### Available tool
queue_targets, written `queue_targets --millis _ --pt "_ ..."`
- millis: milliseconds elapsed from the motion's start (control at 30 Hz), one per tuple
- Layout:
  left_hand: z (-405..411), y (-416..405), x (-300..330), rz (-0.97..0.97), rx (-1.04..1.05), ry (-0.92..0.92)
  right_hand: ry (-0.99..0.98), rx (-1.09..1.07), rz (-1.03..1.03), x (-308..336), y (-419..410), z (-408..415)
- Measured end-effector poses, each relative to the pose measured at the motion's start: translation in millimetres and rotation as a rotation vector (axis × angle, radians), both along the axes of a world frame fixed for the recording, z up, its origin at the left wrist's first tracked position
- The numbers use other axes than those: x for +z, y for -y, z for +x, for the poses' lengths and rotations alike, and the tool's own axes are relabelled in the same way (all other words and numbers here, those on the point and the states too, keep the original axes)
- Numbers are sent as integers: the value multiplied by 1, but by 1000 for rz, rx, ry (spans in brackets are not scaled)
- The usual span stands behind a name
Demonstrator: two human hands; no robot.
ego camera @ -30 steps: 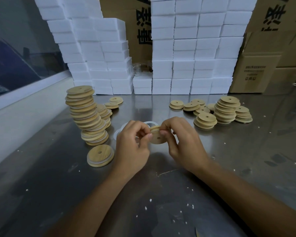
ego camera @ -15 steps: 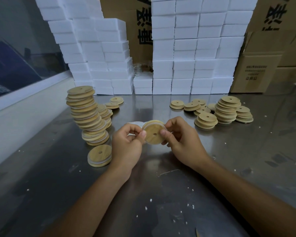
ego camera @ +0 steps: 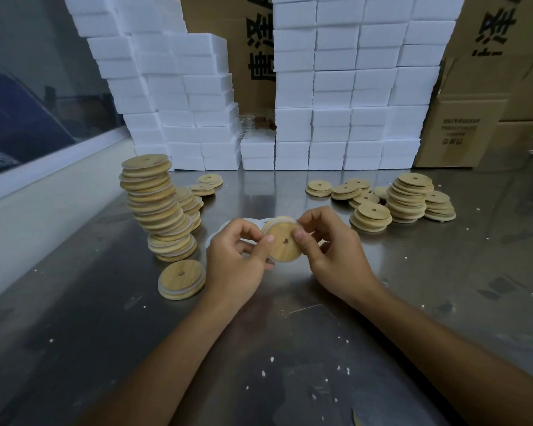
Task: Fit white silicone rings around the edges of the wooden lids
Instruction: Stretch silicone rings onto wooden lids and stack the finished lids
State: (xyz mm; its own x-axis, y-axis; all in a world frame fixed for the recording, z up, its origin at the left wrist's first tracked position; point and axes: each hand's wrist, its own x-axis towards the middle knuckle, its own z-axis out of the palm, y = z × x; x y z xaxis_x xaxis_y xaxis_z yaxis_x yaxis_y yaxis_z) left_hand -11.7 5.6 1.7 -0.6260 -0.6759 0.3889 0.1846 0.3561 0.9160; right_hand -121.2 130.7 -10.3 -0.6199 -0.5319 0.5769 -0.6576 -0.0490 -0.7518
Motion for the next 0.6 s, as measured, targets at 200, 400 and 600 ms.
queue_targets --millis 200,400,600 --pt "3 2 7 423 -66 -51 -187 60 162 0 -1 7" --pt "5 -1 12 512 -192 -35 -162 0 161 3 -4 6" --pt "6 -2 9 507 -303 39 -152 -13 178 4 -3 8"
